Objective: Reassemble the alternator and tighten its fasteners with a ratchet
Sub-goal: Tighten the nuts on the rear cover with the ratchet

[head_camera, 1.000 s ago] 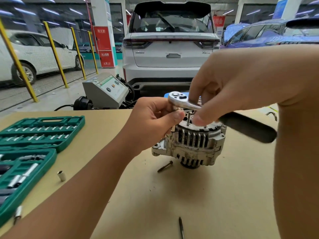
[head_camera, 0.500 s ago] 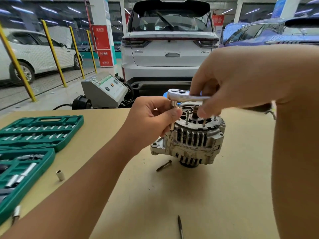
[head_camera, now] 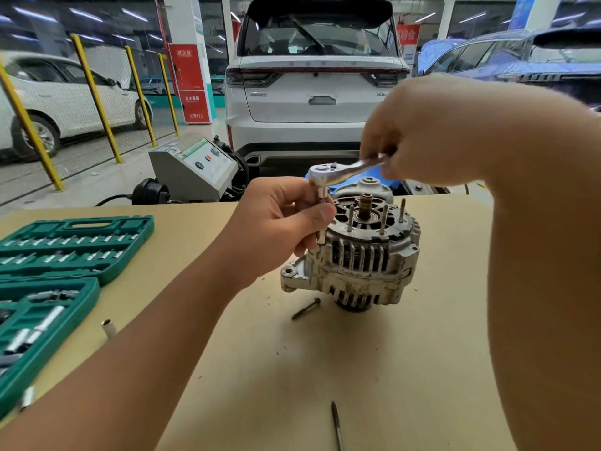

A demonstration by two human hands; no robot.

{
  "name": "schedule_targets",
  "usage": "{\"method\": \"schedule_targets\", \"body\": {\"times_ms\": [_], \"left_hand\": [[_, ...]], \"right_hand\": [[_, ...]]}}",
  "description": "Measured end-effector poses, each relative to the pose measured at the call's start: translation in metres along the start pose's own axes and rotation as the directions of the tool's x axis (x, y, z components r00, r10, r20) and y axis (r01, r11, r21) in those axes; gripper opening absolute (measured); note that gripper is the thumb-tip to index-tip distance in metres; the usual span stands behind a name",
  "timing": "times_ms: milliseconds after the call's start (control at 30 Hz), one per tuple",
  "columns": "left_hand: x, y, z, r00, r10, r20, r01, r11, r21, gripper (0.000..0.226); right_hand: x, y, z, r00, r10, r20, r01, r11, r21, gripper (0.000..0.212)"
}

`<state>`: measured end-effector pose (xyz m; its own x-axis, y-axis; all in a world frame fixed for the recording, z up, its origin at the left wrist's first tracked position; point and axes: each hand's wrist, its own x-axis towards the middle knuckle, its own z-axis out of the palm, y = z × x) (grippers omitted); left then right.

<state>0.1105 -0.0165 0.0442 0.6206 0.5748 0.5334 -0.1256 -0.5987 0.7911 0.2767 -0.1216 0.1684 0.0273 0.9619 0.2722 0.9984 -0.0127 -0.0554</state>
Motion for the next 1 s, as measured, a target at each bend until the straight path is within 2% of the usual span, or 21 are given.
{"method": "schedule_targets", "body": {"times_ms": [67, 133, 167, 233, 300, 333, 367, 433, 500, 567, 633, 667, 700, 800, 867, 933, 1000], "left_hand": [[-0.001, 0.001, 0.004, 1.0, -0.007, -0.011, 0.007, 1.0, -0.005, 0.009], [-0.001, 0.001, 0.01, 0.999, 0.008, -0.052, -0.007, 1.0, 0.008, 0.01], [-0.002, 0.0, 0.012, 0.998, 0.018, -0.067, -0.017, 1.0, 0.017, 0.011], [-0.001, -0.001, 0.01, 0.999, 0.032, -0.04, -0.031, 0.999, 0.016, 0.013], [0.0, -0.001, 0.006, 0.999, 0.048, 0.022, -0.048, 0.999, 0.005, 0.013], [0.0, -0.002, 0.006, 0.998, 0.05, 0.04, -0.05, 0.999, -0.009, 0.012], [0.0, -0.003, 0.006, 0.998, 0.046, 0.047, -0.045, 0.998, -0.032, 0.011], [-0.001, -0.004, 0.009, 0.997, 0.058, 0.044, -0.055, 0.997, -0.055, 0.01], [-0.002, -0.004, 0.01, 0.996, 0.073, 0.049, -0.071, 0.997, -0.028, 0.011], [-0.001, -0.005, 0.009, 0.997, 0.053, 0.053, -0.052, 0.998, -0.026, 0.012], [0.0, -0.005, 0.008, 0.998, 0.038, 0.052, -0.036, 0.998, -0.051, 0.014], [0.0, -0.006, 0.009, 0.998, 0.04, 0.051, -0.037, 0.998, -0.055, 0.014], [-0.001, -0.006, 0.009, 0.998, 0.047, 0.048, -0.045, 0.998, -0.051, 0.013], [-0.002, -0.006, 0.009, 0.996, 0.076, 0.042, -0.075, 0.997, -0.028, 0.011], [-0.002, -0.007, 0.005, 0.996, 0.066, 0.063, -0.064, 0.997, -0.036, 0.009], [-0.001, -0.007, 0.003, 0.995, 0.05, 0.084, -0.045, 0.997, -0.058, 0.009], [-0.001, -0.006, 0.004, 0.997, 0.038, 0.073, -0.033, 0.997, -0.074, 0.011]], "right_hand": [[-0.006, -0.002, -0.003, 0.999, -0.031, 0.033, 0.031, 0.999, 0.029, 0.006], [-0.016, -0.008, -0.01, 0.98, -0.06, 0.188, 0.053, 0.998, 0.041, 0.024], [-0.018, -0.01, -0.014, 0.973, -0.054, 0.223, 0.037, 0.996, 0.081, 0.024], [-0.017, -0.006, -0.014, 0.985, -0.058, 0.16, 0.043, 0.995, 0.092, 0.009], [-0.013, -0.004, -0.009, 1.0, -0.026, 0.016, 0.025, 0.998, 0.059, 0.017], [-0.012, -0.008, -0.009, 0.999, -0.032, 0.002, 0.032, 0.997, 0.065, 0.016], [-0.011, -0.009, -0.008, 0.998, -0.062, 0.01, 0.061, 0.995, 0.074, 0.007], [-0.013, -0.01, -0.01, 0.985, -0.085, 0.15, 0.084, 0.996, 0.007, 0.025], [-0.017, -0.009, -0.015, 0.974, -0.074, 0.213, 0.072, 0.997, 0.013, 0.026], [-0.015, -0.003, -0.014, 0.989, -0.04, 0.141, 0.034, 0.998, 0.046, 0.013], [-0.014, -0.001, -0.009, 0.999, -0.029, 0.028, 0.028, 0.999, 0.033, 0.02], [-0.014, -0.005, -0.009, 0.999, -0.046, 0.025, 0.045, 0.998, 0.037, 0.017], [-0.015, -0.005, -0.009, 0.996, -0.071, 0.058, 0.069, 0.997, 0.035, 0.006], [-0.022, -0.012, -0.017, 0.963, -0.067, 0.262, 0.053, 0.997, 0.06, 0.022], [-0.02, -0.007, -0.017, 0.979, -0.07, 0.19, 0.054, 0.995, 0.086, 0.011], [-0.014, -0.002, -0.009, 0.998, -0.037, 0.058, 0.033, 0.997, 0.063, 0.018], [-0.014, -0.007, -0.009, 0.997, -0.067, 0.036, 0.066, 0.997, 0.027, 0.012]]}}
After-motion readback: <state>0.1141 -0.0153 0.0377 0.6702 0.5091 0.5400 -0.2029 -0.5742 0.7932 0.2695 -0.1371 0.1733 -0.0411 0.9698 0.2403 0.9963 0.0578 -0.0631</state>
